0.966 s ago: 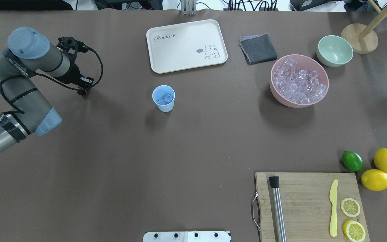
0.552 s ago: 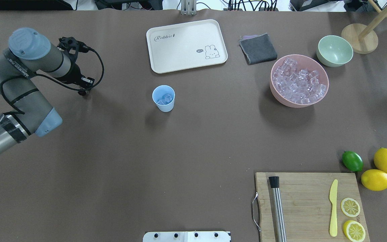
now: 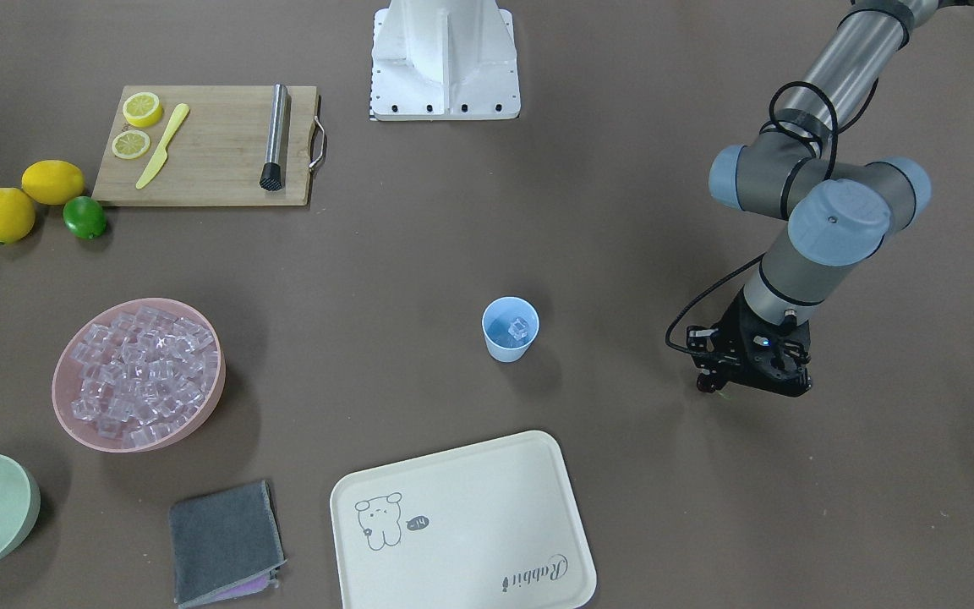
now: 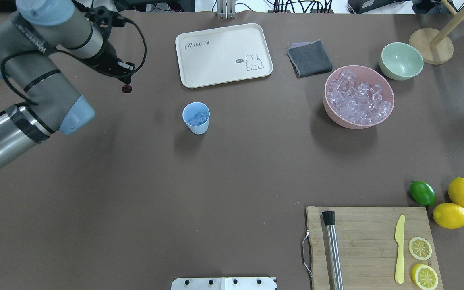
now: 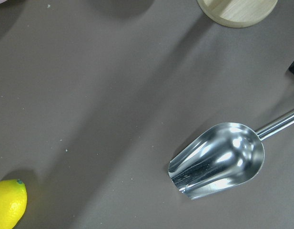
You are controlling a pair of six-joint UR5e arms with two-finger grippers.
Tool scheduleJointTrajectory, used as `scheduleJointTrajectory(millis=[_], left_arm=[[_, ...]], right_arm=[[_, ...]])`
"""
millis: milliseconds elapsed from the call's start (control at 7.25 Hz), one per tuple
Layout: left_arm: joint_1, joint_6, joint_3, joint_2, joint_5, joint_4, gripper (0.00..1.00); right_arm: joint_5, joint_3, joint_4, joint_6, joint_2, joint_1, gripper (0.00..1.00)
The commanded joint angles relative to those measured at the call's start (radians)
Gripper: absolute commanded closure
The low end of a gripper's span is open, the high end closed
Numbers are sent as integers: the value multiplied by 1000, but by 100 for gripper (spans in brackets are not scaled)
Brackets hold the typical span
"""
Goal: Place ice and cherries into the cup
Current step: 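Carry the cherries with the left gripper over the light-blue cup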
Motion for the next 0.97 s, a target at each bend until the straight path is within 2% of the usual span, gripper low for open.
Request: scheduleJointTrajectory(millis=[0,276,414,828], left_arm=[[18,-107,-104,-82,-39,94,100],[103,-172,-92,-133,-22,92,100],[143,-195,-91,-137,52,89,100],[179,-193,-71,-125,79,88,100]], right_arm=[[0,-9,0,-2,9,0,1],[15,1,0,-4,9,3,1],[18,19,-5,-5,10,22,1],[11,15,-2,-5,9,23,1]])
